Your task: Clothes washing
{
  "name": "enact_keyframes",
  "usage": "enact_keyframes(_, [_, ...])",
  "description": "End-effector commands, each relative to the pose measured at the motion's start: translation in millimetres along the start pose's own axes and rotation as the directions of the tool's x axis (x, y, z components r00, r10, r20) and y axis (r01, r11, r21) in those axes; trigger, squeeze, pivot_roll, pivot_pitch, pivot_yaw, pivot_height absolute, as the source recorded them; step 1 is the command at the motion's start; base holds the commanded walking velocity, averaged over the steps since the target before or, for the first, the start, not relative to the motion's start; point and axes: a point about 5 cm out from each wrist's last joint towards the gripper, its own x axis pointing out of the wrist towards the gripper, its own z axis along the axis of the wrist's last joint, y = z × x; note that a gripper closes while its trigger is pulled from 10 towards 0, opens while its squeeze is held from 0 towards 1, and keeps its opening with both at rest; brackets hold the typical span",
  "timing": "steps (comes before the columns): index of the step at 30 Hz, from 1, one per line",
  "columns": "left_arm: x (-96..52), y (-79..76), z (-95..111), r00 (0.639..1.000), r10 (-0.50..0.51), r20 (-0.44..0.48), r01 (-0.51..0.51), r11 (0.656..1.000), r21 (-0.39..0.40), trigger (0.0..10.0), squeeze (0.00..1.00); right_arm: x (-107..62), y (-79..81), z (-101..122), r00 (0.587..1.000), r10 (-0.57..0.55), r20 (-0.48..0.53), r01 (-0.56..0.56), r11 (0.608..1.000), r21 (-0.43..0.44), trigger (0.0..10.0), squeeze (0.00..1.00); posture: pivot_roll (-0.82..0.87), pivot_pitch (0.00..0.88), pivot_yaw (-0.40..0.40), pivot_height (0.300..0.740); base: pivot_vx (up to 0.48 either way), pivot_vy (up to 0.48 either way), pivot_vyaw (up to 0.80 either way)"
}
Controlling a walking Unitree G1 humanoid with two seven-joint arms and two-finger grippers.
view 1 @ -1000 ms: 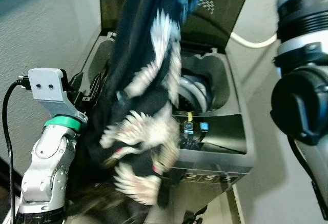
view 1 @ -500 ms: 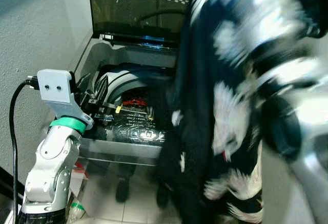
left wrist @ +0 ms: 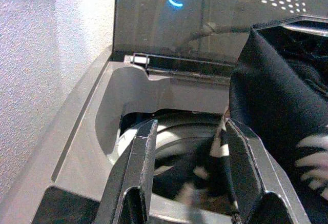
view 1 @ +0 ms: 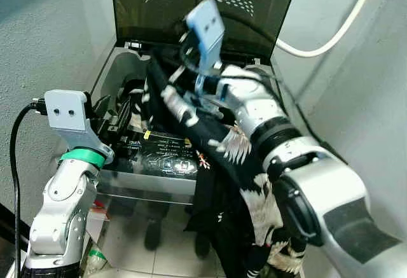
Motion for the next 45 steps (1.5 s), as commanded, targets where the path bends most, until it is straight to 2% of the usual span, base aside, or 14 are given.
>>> enact_keyframes(1, [-2.6, -1.3, -1, 1.000, -0.001, -0.008, 0.001, 1.000, -0.005, 10.0, 0.00, 0.2, 1.0, -5, 1.000, -0.016, -0.021, 0.016, 1.000, 0.013, 10.0, 0.00, 0.13, 0.020, -0.059, 0.740, 0.000, 0.000, 0.00])
enact_keyframes(18, [-2.8, -8.0, -7, 0.999, -0.021, -0.036, 0.020, 1.000, -0.008, 10.0, 0.00, -20.6, -12.3, -29, 0.990, -0.096, -0.103, 0.103, 0.993, 0.058, 10.0, 0.00, 0.11, 0.025, -0.047, 0.740, 0.000, 0.000, 0.00])
enact_keyframes(25, [-4.3, -11.3, -9, 0.998, -0.030, -0.050, 0.031, 0.999, 0.008, 10.0, 0.00, -25.3, -29.4, -15, 0.975, -0.206, -0.078, 0.212, 0.975, 0.069, 10.0, 0.00, 0.11, 0.021, -0.053, 0.740, 0.000, 0.000, 0.00])
enact_keyframes(29, [-4.3, -10.4, -9, 0.999, -0.025, -0.048, 0.025, 1.000, 0.005, 10.0, 0.00, -19.5, -49.6, 37, 0.960, -0.280, -0.031, 0.278, 0.960, -0.044, 10.0, 0.00, 0.10, 0.019, -0.045, 0.740, 0.000, 0.000, 0.00])
enact_keyframes(31, [-5.3, -12.3, -11, 0.998, -0.040, -0.058, 0.040, 0.999, 0.008, 10.0, 0.00, -33.1, -72.9, 170, 0.818, -0.425, 0.388, 0.480, 0.876, -0.054, 10.0, 0.00, 0.11, 0.018, -0.045, 0.740, 0.000, 0.000, 0.00])
enact_keyframes(32, [-5.3, -12.3, -11, 0.998, -0.040, -0.058, 0.040, 0.999, 0.008, 10.0, 0.00, -33.1, -72.9, 170, 0.818, -0.425, 0.388, 0.480, 0.876, -0.054, 10.0, 0.00, 0.11, 0.018, -0.045, 0.740, 0.000, 0.000, 0.00])
enact_keyframes(34, [-6.3, -12.5, -10, 0.997, -0.041, -0.059, 0.042, 0.999, 0.011, 10.0, 0.00, -96.2, -83.4, 283, 0.472, -0.508, 0.721, 0.588, 0.790, 0.171, 10.0, 0.00, 0.12, 0.016, -0.058, 0.740, 0.000, 0.000, 0.00])
enact_keyframes(35, [-6.6, -11.3, -9, 0.998, -0.034, -0.056, 0.034, 0.999, 0.012, 10.0, 0.00, -122.6, -84.3, 311, 0.357, -0.511, 0.782, 0.597, 0.769, 0.230, 10.0, 0.00, 0.12, 0.016, -0.058, 0.740, 0.000, 0.000, 0.00])
enact_keyframes(36, [-6.6, -11.3, -9, 0.998, -0.034, -0.056, 0.034, 0.999, 0.012, 10.0, 0.00, -122.6, -84.3, 311, 0.357, -0.511, 0.782, 0.597, 0.769, 0.230, 10.0, 0.00, 0.12, 0.016, -0.058, 0.740, 0.000, 0.000, 0.00])
enact_keyframes(37, [-7.1, -10.6, -9, 0.998, -0.028, -0.055, 0.029, 1.000, 0.012, 10.0, 0.00, -142.0, -84.9, 326, 0.291, -0.505, 0.813, 0.614, 0.750, 0.247, 10.0, 0.00, 0.12, 0.011, -0.061, 0.740, 0.000, 0.000, 0.00])
enact_keyframes(40, [-7.2, -10.5, -10, 0.998, -0.026, -0.056, 0.026, 1.000, 0.010, 10.0, 0.00, -146.9, -90.1, 321, 0.311, -0.505, 0.805, 0.650, 0.731, 0.208, 10.0, 0.00, 0.12, 0.011, -0.061, 0.740, 0.000, 0.000, 0.00])
enact_keyframes(41, [-6.8, -12.1, -11, 0.998, -0.034, -0.058, 0.034, 0.999, 0.008, 10.0, 0.00, -134.6, -97.8, 296, 0.386, -0.530, 0.755, 0.680, 0.717, 0.156, 10.0, 0.00, 0.12, 0.011, -0.051, 0.740, 0.000, 0.000, 0.00])
enact_keyframes(43, [-6.4, -13.3, -11, 0.997, -0.040, -0.060, 0.040, 0.999, 0.006, 10.0, 0.00, -125.9, -102.3, 277, 0.436, -0.548, 0.714, 0.694, 0.710, 0.120, 10.0, 0.00, 0.12, 0.011, -0.051, 0.740, 0.000, 0.000, 0.00])
enact_keyframes(45, [-5.8, -15.1, -12, 0.997, -0.053, -0.065, 0.054, 0.999, 0.010, 10.0, 0.00, -102.5, -109.9, 223, 0.557, -0.587, 0.587, 0.674, 0.733, 0.094, 10.0, 0.00, 0.12, 0.018, -0.045, 0.740, 0.000, 0.000, 0.00])
